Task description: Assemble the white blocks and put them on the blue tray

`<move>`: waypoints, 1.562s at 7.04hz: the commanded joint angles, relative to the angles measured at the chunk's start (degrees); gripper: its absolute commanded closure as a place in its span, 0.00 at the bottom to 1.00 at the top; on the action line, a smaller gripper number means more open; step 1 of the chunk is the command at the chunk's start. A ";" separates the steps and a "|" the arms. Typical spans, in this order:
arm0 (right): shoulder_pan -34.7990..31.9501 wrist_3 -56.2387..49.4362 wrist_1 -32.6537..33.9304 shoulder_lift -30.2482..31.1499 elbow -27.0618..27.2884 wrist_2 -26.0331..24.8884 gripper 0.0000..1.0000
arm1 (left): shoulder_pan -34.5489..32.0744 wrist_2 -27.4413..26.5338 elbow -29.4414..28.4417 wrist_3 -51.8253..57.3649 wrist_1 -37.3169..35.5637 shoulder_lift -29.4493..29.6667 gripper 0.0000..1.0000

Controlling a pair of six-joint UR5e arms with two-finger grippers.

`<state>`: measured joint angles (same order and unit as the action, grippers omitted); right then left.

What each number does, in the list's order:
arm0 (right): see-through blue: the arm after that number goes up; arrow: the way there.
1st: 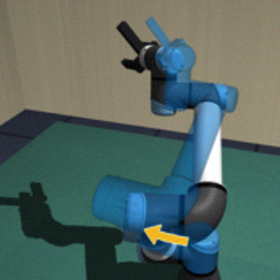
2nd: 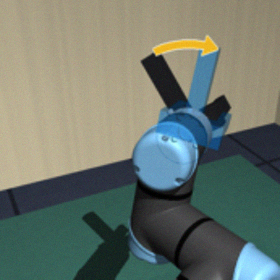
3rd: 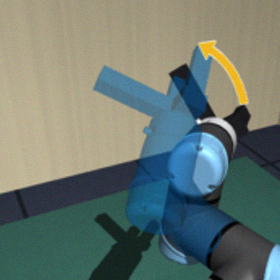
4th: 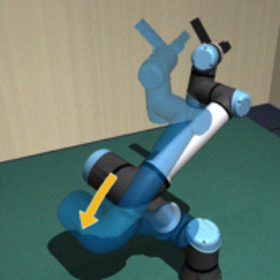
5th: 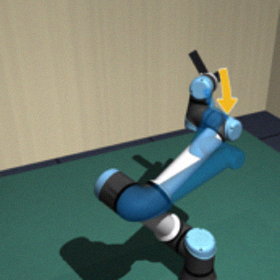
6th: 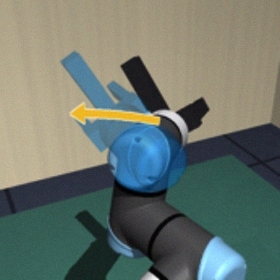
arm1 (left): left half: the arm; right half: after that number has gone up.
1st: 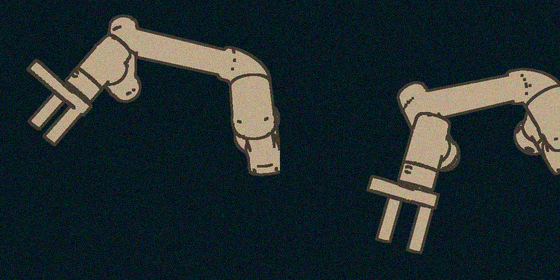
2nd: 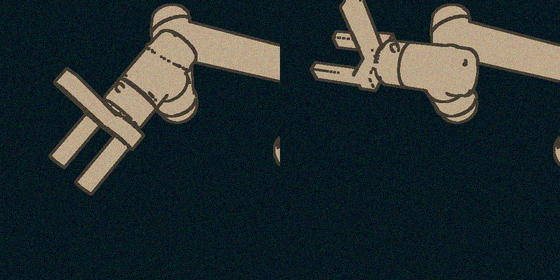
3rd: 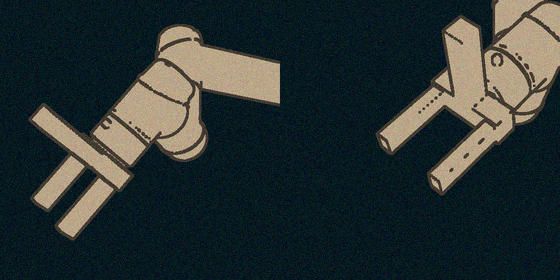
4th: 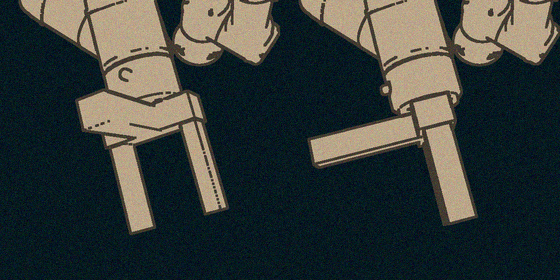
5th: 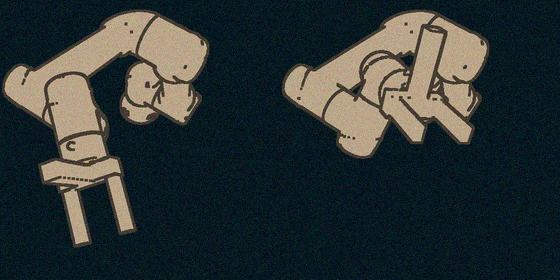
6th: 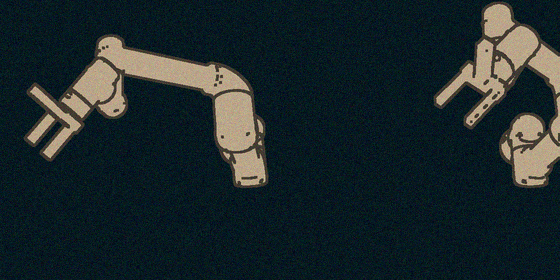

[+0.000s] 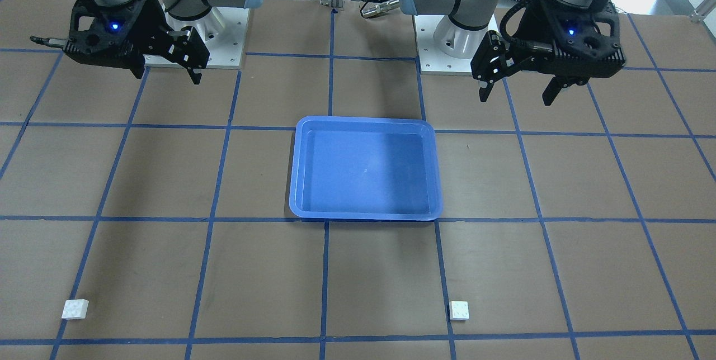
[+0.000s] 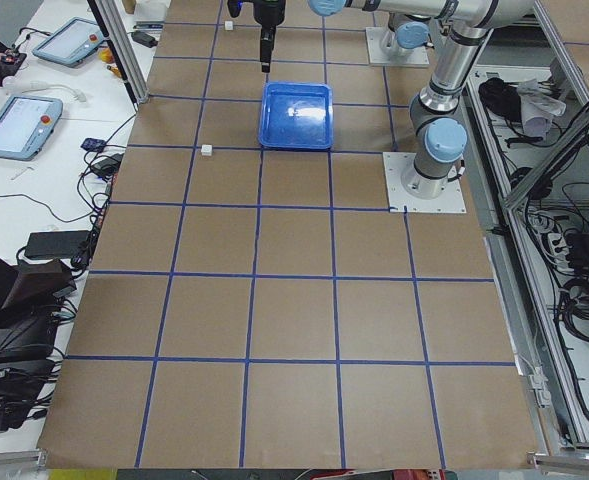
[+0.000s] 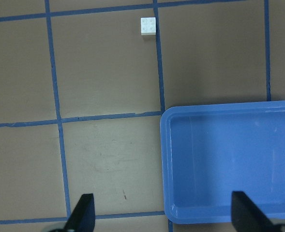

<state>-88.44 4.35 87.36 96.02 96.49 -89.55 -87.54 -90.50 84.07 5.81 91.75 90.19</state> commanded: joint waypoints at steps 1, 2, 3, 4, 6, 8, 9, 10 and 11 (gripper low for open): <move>0.02 -0.04 0.00 -0.04 0.01 -0.09 0.00 | 0.35 0.85 -0.13 0.86 -0.69 0.42 0.00; 0.02 -0.13 0.09 -0.13 0.19 -0.10 0.00 | 0.53 0.85 -0.39 0.86 -0.70 1.82 0.00; 0.02 0.05 0.17 -0.13 0.63 -0.01 0.00 | 0.53 0.94 -0.74 0.34 -0.70 3.05 0.00; 0.02 0.05 0.09 -0.04 0.46 -0.01 0.00 | 0.61 0.94 -0.74 0.77 -0.70 4.11 0.00; 0.46 0.05 0.61 -0.30 0.45 0.43 0.00 | 0.62 2.42 -1.18 0.16 -2.96 6.66 0.00; 4.13 -10.94 1.14 -1.01 0.02 1.92 0.00 | 0.70 2.26 -1.97 -0.36 -10.25 12.44 0.00; 9.29 -17.46 1.06 -2.84 -0.25 4.80 0.00 | 0.70 2.35 -3.45 -0.37 -13.06 16.56 0.00; 13.60 -24.92 2.79 -5.20 -0.42 5.78 0.00 | 0.70 2.09 -3.82 0.50 -17.09 20.86 0.00; 15.04 -34.57 9.60 -9.75 -0.60 5.71 0.00 | 0.70 1.82 -3.91 0.51 -21.83 24.91 0.00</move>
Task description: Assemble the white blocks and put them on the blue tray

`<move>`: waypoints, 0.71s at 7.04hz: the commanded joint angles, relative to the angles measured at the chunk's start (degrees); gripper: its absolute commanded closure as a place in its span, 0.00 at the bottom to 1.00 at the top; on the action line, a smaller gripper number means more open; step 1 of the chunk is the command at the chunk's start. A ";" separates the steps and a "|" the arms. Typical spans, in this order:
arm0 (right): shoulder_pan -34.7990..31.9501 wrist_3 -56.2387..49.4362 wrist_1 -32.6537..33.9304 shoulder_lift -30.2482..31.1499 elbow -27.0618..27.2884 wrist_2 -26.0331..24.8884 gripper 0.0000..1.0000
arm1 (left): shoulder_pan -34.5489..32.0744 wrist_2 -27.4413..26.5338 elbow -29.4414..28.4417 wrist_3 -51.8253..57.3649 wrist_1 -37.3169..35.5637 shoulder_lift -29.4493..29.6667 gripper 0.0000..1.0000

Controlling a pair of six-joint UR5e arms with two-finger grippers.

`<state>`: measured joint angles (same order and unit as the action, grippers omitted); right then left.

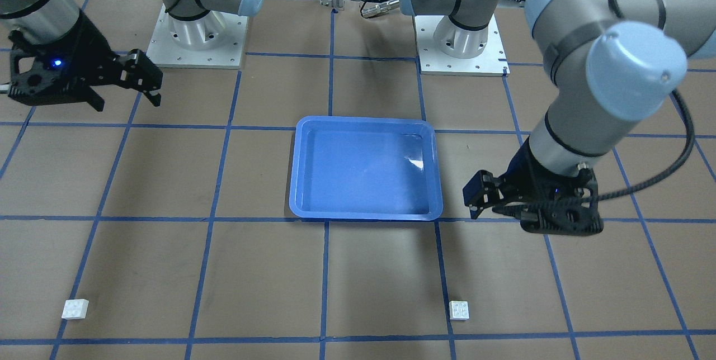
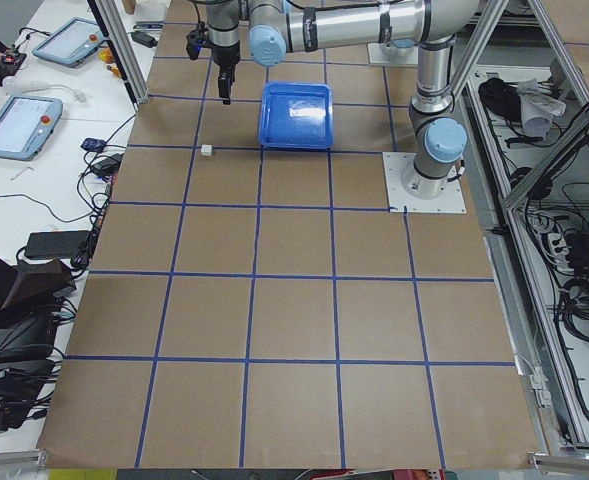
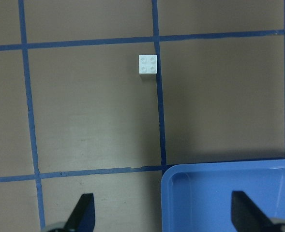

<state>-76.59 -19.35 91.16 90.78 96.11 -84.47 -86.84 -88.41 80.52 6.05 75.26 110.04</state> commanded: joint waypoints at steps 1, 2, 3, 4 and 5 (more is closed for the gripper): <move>4.42 -18.37 8.22 -7.87 -1.10 1.31 0.00 | 0.00 -0.27 -0.37 0.19 -10.09 8.75 0.00; 6.26 -24.79 10.07 -11.21 -3.11 5.15 0.00 | -0.09 -0.36 -0.45 0.28 -14.57 12.10 0.00; 7.93 -34.69 10.17 -14.37 -5.91 6.15 0.00 | -0.09 -0.45 -0.45 0.36 -16.71 14.91 0.00; 9.34 -43.14 12.96 -18.49 -8.46 6.24 0.00 | -0.26 -0.45 -0.54 0.37 -19.43 16.86 0.00; 11.26 -48.45 13.77 -22.19 -10.66 6.42 0.00 | -0.35 -0.36 -0.54 0.37 -21.80 18.27 0.00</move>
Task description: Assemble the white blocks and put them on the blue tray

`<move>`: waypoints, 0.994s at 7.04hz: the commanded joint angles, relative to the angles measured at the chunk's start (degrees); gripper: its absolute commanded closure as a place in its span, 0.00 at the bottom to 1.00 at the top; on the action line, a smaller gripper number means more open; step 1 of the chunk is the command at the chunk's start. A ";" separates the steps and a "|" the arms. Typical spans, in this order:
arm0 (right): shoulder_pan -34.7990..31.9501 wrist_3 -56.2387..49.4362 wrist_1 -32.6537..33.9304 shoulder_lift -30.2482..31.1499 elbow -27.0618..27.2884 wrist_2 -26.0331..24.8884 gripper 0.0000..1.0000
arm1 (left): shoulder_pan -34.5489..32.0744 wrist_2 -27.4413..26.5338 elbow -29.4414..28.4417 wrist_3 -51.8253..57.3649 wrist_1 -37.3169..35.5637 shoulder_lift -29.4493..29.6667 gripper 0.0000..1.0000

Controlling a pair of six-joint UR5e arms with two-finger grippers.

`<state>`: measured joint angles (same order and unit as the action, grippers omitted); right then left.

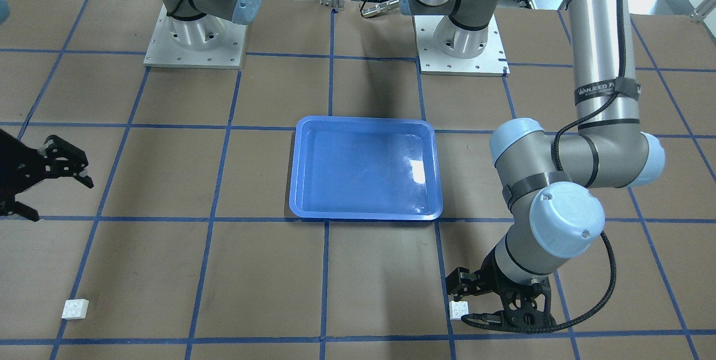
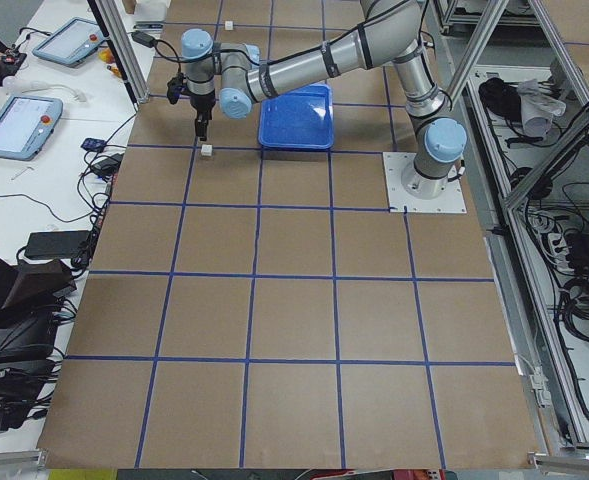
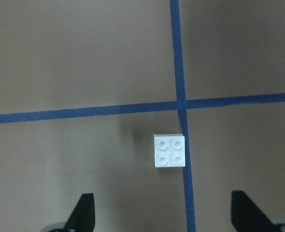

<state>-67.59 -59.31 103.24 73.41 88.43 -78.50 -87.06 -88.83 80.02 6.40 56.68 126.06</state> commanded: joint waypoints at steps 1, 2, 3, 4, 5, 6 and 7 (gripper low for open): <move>2.98 -17.33 2.05 -6.86 -4.56 2.54 0.00 | -0.13 0.06 -0.39 0.54 -5.16 4.17 0.00; 3.25 -22.64 2.22 -8.27 -5.54 2.73 0.00 | -0.22 0.14 -0.13 3.15 -6.22 5.93 0.00; 4.03 -28.61 2.05 -9.94 -6.24 3.08 0.00 | -0.83 0.14 -0.22 3.00 -5.97 6.56 0.00; 4.22 -35.81 1.88 -11.61 -6.69 2.91 0.00 | -1.18 0.14 -0.22 1.52 -5.97 7.08 0.00; 4.30 -43.10 2.31 -13.19 -7.82 3.26 0.01 | -1.27 0.23 -0.04 0.38 -5.88 7.00 0.01; 4.39 -46.39 1.97 -14.34 -9.31 3.35 0.03 | -1.27 0.06 -0.13 0.45 -5.71 7.09 0.27; 4.92 -47.21 2.14 -15.31 -9.67 7.00 0.04 | -1.18 0.06 -0.39 -0.33 -5.62 7.09 0.56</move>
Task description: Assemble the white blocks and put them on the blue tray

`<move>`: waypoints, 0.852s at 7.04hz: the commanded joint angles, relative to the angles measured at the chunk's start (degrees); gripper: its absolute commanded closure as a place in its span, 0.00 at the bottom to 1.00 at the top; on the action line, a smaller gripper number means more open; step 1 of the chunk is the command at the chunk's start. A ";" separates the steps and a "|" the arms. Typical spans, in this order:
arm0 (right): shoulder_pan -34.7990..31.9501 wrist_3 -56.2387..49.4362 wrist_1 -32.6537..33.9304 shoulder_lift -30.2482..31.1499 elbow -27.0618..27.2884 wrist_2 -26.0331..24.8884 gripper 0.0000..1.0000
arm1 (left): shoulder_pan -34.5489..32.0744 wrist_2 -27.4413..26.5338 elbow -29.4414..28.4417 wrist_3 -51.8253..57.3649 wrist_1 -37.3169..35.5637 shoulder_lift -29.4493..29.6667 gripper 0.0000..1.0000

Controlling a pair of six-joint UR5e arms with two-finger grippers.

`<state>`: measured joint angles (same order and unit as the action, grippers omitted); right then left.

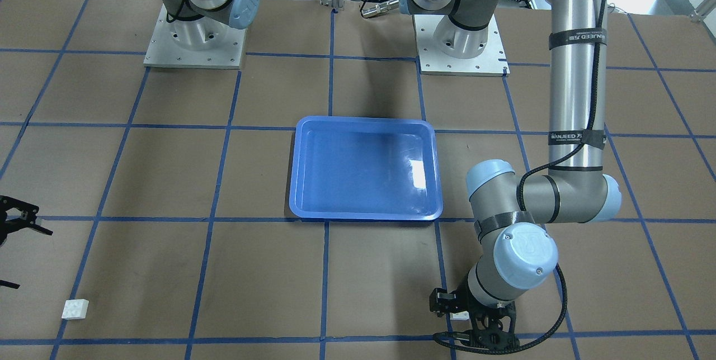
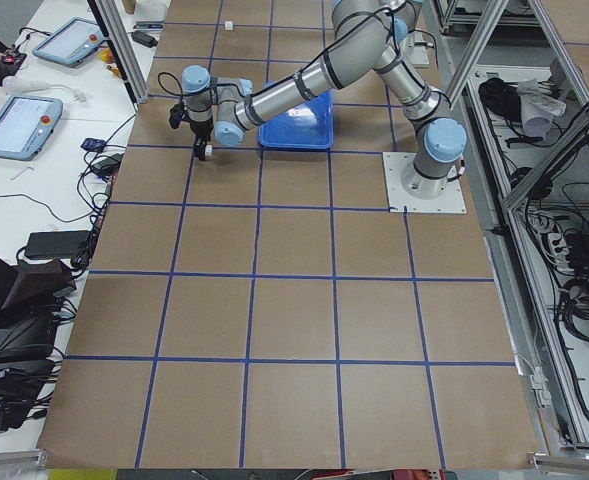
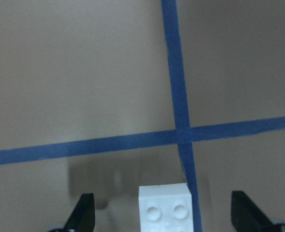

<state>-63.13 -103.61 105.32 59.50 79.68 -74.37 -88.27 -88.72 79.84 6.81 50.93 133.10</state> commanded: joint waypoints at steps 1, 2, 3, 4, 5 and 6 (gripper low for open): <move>1.85 -3.00 -0.64 -2.62 -0.93 6.31 0.03 | 0.03 -0.05 -0.30 -0.31 0.13 -0.03 0.64; 2.13 -4.40 -0.82 -3.77 -1.72 7.73 0.03 | 0.03 -0.05 -0.39 -0.57 0.13 -0.38 0.68; 2.22 -6.85 -0.65 -5.52 -2.94 8.18 0.03 | 0.03 -0.14 -0.39 -0.57 0.39 -1.08 0.69; 2.48 -8.53 -1.51 -8.32 -5.22 10.28 0.03 | -0.06 -0.05 -0.30 -0.57 1.00 -1.44 0.70; 2.48 -11.24 -6.57 -10.96 -9.68 10.99 0.03 | -0.50 -0.05 -0.39 -1.35 3.10 -3.27 0.70; 2.48 -13.53 -13.41 -13.77 -15.47 11.09 0.03 | -1.89 -0.40 0.48 -2.32 8.25 -6.33 0.70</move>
<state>-60.69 -114.25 98.77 49.11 70.31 -63.86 -88.97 -88.86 79.70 5.46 54.60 129.73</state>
